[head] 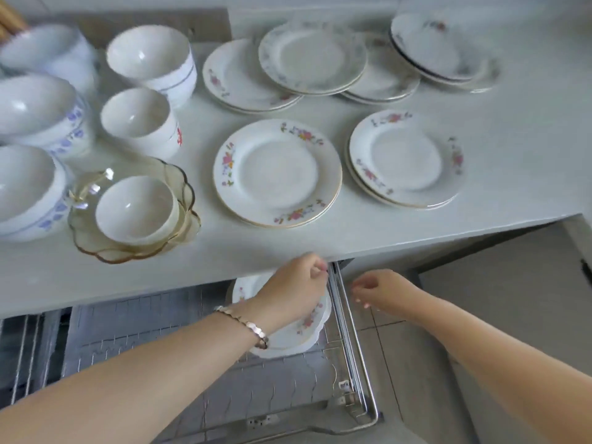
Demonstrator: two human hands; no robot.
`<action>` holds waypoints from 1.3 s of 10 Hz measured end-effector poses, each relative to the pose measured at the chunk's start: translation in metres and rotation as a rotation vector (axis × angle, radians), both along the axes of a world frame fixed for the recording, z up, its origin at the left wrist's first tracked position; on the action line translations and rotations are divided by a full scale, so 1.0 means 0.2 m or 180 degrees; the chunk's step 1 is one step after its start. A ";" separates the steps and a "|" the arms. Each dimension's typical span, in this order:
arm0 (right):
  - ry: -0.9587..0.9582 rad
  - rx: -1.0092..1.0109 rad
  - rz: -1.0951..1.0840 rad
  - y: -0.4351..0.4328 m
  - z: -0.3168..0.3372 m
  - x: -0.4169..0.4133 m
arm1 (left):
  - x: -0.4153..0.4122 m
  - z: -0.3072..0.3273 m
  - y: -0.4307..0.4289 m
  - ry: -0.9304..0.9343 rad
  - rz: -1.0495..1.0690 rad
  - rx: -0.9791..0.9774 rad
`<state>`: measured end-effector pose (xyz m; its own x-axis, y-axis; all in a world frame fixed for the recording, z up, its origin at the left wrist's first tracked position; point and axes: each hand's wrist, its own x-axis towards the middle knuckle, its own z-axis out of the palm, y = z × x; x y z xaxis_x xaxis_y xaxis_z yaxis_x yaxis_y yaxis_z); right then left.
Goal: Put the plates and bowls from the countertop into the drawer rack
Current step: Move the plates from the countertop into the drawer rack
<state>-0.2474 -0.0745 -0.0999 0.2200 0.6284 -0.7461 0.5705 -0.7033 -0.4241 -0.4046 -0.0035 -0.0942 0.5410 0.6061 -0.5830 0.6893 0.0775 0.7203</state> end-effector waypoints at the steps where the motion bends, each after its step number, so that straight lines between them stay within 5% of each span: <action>1: -0.0003 0.0610 -0.0649 0.08 0.21 0.32 | 0.31 0.22 0.11 -0.0207 0.0419 0.0218; 3: -0.0754 0.1315 -0.1087 0.33 0.30 0.73 | 0.71 0.17 0.25 -0.0150 0.1258 -0.0082; 5: -0.1395 0.0795 -0.0710 0.58 0.19 1.13 | 1.02 0.03 0.33 0.0065 0.2017 -0.0399; 8: -0.0690 0.0766 -0.0947 0.67 0.02 1.31 | 1.10 -0.08 0.39 0.0134 0.2919 -0.0084; 11: -0.0435 0.1027 -0.1258 0.51 0.04 1.25 | 0.98 0.00 0.30 -0.0027 0.2754 0.0060; 13: -0.0466 0.1172 -0.0837 0.36 0.16 1.02 | 0.67 0.13 0.10 -0.0382 0.2737 0.0123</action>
